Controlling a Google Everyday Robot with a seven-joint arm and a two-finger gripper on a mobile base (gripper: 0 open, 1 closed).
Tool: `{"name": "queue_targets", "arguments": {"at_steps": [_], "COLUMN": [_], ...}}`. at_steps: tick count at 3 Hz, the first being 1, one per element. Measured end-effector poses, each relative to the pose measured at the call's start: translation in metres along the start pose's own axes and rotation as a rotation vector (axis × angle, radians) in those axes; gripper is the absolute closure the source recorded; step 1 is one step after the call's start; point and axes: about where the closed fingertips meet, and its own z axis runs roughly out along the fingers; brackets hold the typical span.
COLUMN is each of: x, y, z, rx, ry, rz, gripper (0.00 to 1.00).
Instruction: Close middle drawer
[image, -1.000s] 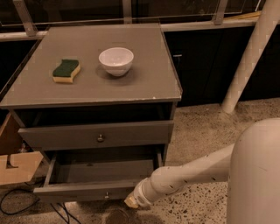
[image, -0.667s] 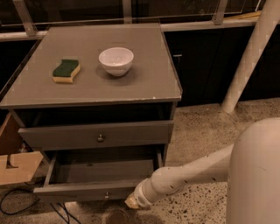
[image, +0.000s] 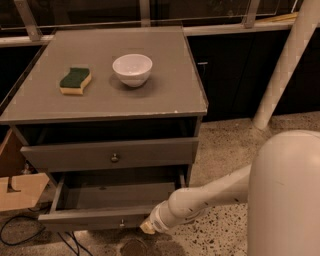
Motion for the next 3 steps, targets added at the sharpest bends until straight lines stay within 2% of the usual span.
{"name": "queue_targets", "arguments": {"at_steps": [1,2,3], "x": [-0.013,-0.035,-0.036], "y": [-0.007,-0.017,-0.017], "z": [0.007,0.021,0.022], "rx": [0.016,0.034,0.036], "ry": [-0.011,-0.017,-0.018], "rz": [-0.009,-0.045,-0.047], "gripper": [1.00,1.00,1.00]}}
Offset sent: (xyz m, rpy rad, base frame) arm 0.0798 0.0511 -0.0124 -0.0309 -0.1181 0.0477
